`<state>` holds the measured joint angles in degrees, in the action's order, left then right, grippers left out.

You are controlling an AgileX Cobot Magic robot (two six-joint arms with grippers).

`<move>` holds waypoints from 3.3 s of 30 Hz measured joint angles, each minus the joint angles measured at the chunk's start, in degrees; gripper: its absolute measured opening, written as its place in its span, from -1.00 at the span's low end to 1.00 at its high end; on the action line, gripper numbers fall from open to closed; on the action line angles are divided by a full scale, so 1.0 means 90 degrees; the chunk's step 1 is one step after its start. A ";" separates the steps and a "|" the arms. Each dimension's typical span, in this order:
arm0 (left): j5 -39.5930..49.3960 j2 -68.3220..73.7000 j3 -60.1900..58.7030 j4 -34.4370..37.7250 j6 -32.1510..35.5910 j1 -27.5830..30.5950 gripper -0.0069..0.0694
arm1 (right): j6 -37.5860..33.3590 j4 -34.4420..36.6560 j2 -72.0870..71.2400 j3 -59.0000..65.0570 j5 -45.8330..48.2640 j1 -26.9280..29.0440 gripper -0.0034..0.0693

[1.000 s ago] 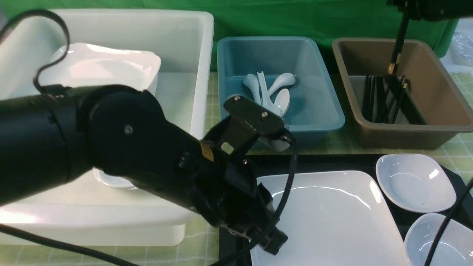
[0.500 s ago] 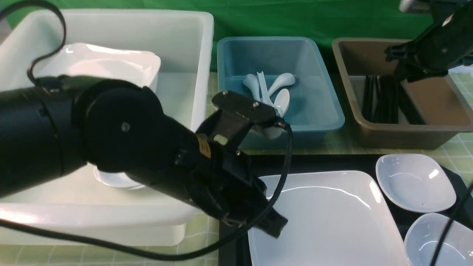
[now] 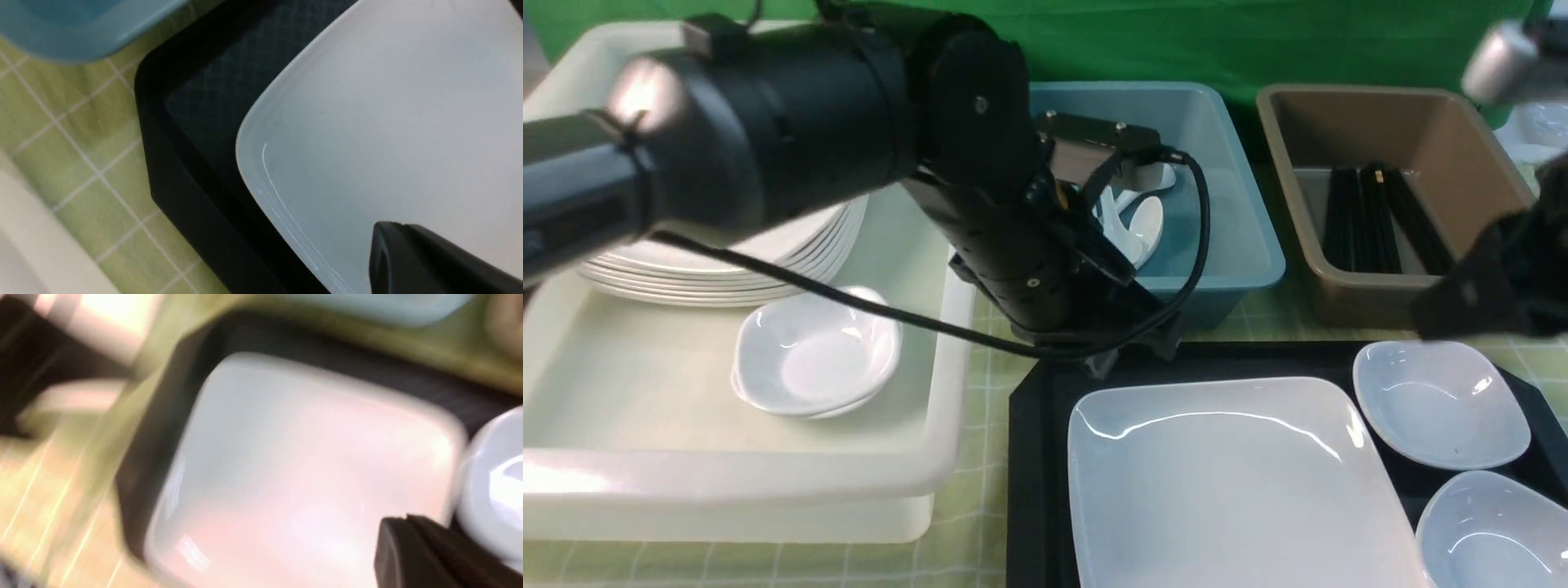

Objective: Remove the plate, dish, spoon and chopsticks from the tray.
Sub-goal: Use the right arm to grab a small plate from the dinner plate, then use the right arm to put the small plate into the large storage box on the left

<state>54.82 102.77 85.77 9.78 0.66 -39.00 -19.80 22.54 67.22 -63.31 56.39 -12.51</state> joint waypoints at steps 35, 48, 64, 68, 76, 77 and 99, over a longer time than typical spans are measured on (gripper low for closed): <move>-0.0481 -0.0345 0.0232 0.1672 0.2099 -0.0417 -0.80 | 0.1410 -0.2904 -0.0108 0.2351 0.0313 -0.1313 0.14; -0.1466 -0.0696 -0.0130 0.2019 0.2611 -0.0978 -0.82 | 0.2706 -0.4450 0.0415 0.3967 -0.1854 -0.1550 0.59; -0.1024 -0.0696 -0.0138 0.1383 0.2401 -0.0937 -0.81 | 0.2780 -0.4675 0.0801 0.3741 -0.1999 -0.1571 -0.48; -0.1022 -0.0696 -0.0138 0.1291 0.2264 -0.0937 -0.81 | 0.2775 -0.4654 0.0697 0.3198 -0.1317 -0.1571 -0.60; -0.0971 -0.0759 -0.0138 0.0701 0.1547 -0.0705 -0.81 | 0.2743 -0.4338 -0.0262 0.1851 -0.0212 -0.1571 -0.72; -0.0965 -0.0777 -0.0138 0.0688 0.1536 -0.0678 -0.81 | 0.2702 -0.4261 -0.0321 0.1755 -0.0204 -0.1571 -0.72; -0.0031 -0.4588 -0.2068 0.0888 0.0953 0.3916 -0.81 | 0.0000 -0.0652 0.2871 -0.3989 -0.1137 -0.3344 -0.72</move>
<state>54.54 61.48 67.17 17.77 9.24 -3.76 -19.80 16.67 93.06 -99.21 46.16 -42.60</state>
